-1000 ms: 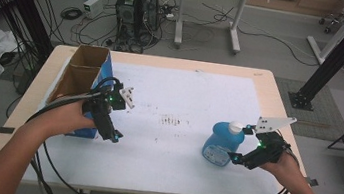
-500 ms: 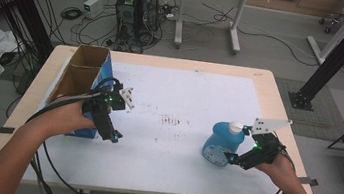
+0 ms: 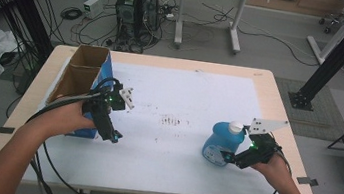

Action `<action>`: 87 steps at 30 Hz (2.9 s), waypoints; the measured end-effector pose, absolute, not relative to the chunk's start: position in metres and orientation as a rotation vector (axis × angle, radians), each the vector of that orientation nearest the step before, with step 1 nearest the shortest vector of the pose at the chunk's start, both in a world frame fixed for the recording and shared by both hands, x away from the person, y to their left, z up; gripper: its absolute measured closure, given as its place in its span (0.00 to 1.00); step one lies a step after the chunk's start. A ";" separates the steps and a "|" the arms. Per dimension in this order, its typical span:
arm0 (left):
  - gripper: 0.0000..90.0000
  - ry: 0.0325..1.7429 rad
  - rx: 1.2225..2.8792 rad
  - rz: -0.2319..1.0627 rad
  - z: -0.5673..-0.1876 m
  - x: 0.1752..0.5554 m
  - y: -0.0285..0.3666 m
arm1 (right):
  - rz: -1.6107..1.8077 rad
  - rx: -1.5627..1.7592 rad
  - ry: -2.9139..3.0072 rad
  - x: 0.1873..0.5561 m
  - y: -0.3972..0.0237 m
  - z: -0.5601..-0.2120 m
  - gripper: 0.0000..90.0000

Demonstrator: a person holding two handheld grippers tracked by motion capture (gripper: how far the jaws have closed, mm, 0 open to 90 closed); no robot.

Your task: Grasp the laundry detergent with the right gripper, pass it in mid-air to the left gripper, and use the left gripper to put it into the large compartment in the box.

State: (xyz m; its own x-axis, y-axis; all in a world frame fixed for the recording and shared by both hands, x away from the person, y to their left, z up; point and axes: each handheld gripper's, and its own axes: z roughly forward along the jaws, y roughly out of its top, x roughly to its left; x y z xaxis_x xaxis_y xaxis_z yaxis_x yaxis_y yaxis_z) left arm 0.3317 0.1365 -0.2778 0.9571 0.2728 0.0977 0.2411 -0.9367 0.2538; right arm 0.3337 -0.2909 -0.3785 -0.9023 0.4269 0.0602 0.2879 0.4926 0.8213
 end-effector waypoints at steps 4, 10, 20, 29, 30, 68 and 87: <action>0.08 0.383 2.871 0.194 -0.278 0.332 0.136 | 1.383 0.617 2.574 0.334 -0.289 -0.382 0.02; 0.08 0.404 2.852 0.188 -0.279 0.331 0.135 | 1.405 0.628 2.556 0.333 -0.288 -0.383 0.03; 0.08 0.403 2.856 0.182 -0.280 0.331 0.136 | 1.421 0.613 2.534 0.334 -0.288 -0.387 0.04; 0.08 0.400 2.859 0.186 -0.280 0.331 0.137 | 1.430 0.612 2.519 0.333 -0.287 -0.389 0.06; 0.08 0.384 2.873 0.189 -0.279 0.332 0.137 | 1.432 0.609 2.518 0.334 -0.287 -0.389 0.06; 0.08 0.409 2.854 0.184 -0.282 0.331 0.137 | 1.453 0.580 2.496 0.329 -0.286 -0.390 0.37; 0.08 0.396 2.847 0.200 -0.278 0.331 0.132 | 1.459 0.598 2.509 0.322 -0.284 -0.386 0.49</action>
State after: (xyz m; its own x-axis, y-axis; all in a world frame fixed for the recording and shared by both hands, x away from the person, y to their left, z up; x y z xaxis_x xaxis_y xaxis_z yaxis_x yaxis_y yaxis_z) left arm 0.3307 0.1315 -0.2782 0.9533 0.2849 0.0997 0.2491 -0.9291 0.2735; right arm 0.3224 -0.2838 -0.3863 -0.9033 0.4263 0.0473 0.2520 0.4383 0.8628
